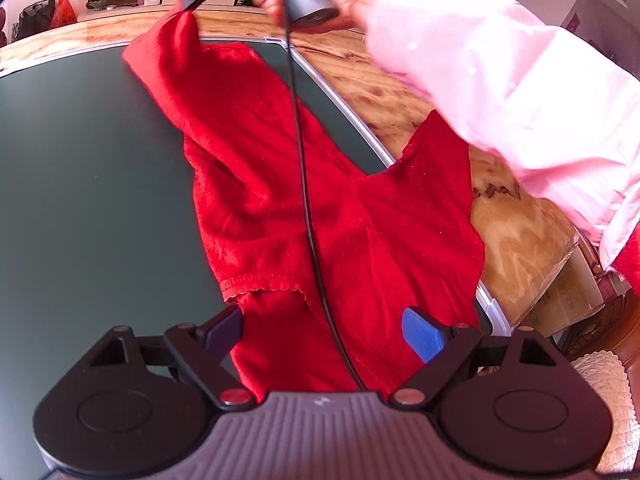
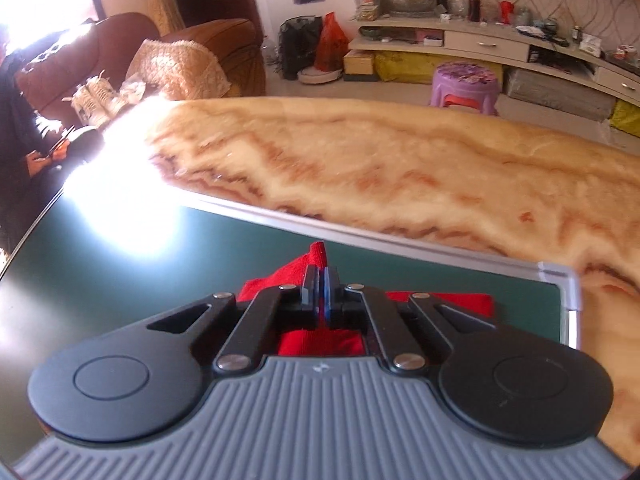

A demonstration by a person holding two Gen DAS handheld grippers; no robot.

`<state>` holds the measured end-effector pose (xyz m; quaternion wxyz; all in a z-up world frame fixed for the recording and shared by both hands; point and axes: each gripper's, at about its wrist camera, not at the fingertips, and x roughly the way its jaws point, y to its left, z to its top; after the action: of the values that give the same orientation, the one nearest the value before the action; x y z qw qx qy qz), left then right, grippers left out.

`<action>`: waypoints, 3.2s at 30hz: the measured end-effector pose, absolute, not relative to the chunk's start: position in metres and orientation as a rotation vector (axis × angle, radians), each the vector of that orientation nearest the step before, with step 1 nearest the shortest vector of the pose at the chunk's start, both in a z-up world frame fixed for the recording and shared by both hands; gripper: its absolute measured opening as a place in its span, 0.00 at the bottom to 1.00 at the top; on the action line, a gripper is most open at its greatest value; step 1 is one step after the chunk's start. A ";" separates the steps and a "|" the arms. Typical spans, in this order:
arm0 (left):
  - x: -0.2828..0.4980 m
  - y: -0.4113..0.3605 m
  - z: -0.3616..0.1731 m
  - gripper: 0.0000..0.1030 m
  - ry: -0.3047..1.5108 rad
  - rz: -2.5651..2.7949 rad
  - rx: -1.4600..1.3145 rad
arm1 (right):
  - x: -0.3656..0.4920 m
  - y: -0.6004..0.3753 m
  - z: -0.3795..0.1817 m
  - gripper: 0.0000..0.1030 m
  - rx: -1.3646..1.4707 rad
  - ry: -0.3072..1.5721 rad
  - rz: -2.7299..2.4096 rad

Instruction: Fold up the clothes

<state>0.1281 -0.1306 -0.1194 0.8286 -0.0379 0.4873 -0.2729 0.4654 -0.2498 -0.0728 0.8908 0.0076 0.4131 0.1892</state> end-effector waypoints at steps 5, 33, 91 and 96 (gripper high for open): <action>0.128 -0.131 -0.119 0.89 1.034 -0.581 -0.076 | 0.487 -0.299 -0.079 0.04 -0.026 0.921 0.205; 0.129 -0.142 -0.124 0.89 1.057 -0.565 -0.053 | 0.506 -0.329 -0.140 0.26 0.080 0.940 0.054; 0.128 -0.145 -0.134 0.93 1.078 -0.502 0.021 | 0.359 -0.333 -0.117 0.10 0.058 0.998 0.173; 0.129 -0.145 -0.135 0.93 1.080 -0.504 0.024 | 0.390 -0.324 -0.133 0.09 0.096 1.020 0.190</action>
<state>0.1285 -0.1448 -0.1348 0.8276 0.0112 0.5085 -0.2375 0.3900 -0.3244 -0.1329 0.8674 0.0459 0.4871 0.0906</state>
